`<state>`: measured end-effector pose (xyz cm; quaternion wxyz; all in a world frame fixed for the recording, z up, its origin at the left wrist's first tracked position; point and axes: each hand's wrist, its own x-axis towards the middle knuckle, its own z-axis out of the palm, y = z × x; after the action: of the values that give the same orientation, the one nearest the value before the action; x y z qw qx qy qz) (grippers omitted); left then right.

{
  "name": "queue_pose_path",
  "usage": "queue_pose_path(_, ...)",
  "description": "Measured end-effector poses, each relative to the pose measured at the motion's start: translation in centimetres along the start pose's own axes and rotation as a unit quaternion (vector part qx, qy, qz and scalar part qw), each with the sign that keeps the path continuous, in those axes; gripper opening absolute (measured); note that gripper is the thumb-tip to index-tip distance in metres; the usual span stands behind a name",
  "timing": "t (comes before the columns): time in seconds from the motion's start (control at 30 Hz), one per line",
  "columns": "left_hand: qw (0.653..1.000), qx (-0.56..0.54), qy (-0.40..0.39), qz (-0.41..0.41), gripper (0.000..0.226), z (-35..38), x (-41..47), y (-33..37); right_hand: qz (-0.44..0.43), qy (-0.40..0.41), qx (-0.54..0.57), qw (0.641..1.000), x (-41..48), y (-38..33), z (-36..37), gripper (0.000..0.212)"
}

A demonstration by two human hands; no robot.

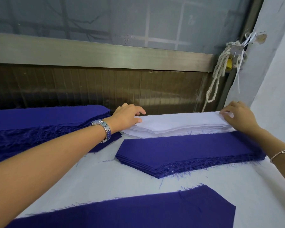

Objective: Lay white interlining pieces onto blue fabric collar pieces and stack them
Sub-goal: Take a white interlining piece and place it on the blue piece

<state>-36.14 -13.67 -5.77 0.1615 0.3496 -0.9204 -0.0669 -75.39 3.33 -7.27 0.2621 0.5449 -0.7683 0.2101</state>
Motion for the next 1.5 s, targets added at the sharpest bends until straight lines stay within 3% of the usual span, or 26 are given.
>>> queue_pose_path(0.13, 1.0, 0.007, 0.003, 0.001, 0.036, 0.0, -0.1, -0.2, 0.027, 0.034, -0.024, 0.999, -0.2, 0.5, -0.4, 0.004)
queue_pose_path(0.37, 0.999, 0.023, 0.043, 0.007, 0.027, 0.2, -0.5, 0.2, 0.095, 0.047, -0.04, 0.994, -0.7, 0.6, -0.3, 0.011)
queue_pose_path(0.57, 0.991, 0.039, 0.127, 0.024, 0.014, 0.2, -1.7, 0.5, 0.124, 0.055, -0.043, 0.99, -1.0, -0.2, -0.8, 0.011)
queue_pose_path(0.8, 0.98, -0.076, 0.181, 0.036, 0.011, -2.0, -3.8, 0.4, 0.147, 0.08, 0.014, 0.986, -0.6, -1.0, -2.8, 0.015)
queue_pose_path(1.07, 0.971, -0.165, 0.171, 0.013, 0.014, -5.5, -6.7, -1.1, 0.125, 0.066, 0.133, 0.981, -0.2, -2.8, -5.9, 0.023)
queue_pose_path(1.23, 0.968, -0.201, 0.148, -0.019, 0.012, -8.4, -10.2, -3.2, 0.159, 0.007, 0.306, 0.939, -1.0, -3.8, -8.3, 0.026)
queue_pose_path(1.4, 0.974, -0.207, 0.075, -0.059, 0.02, -10.2, -16.1, -6.4, 0.153, -0.211, 0.316, 0.912, -2.6, -5.2, -9.4, 0.034)
queue_pose_path(1.5, 0.975, -0.207, 0.006, -0.075, 0.031, -10.7, -20.0, -8.2, 0.151, -0.269, 0.348, 0.886, -4.2, -6.6, -9.0, 0.038)
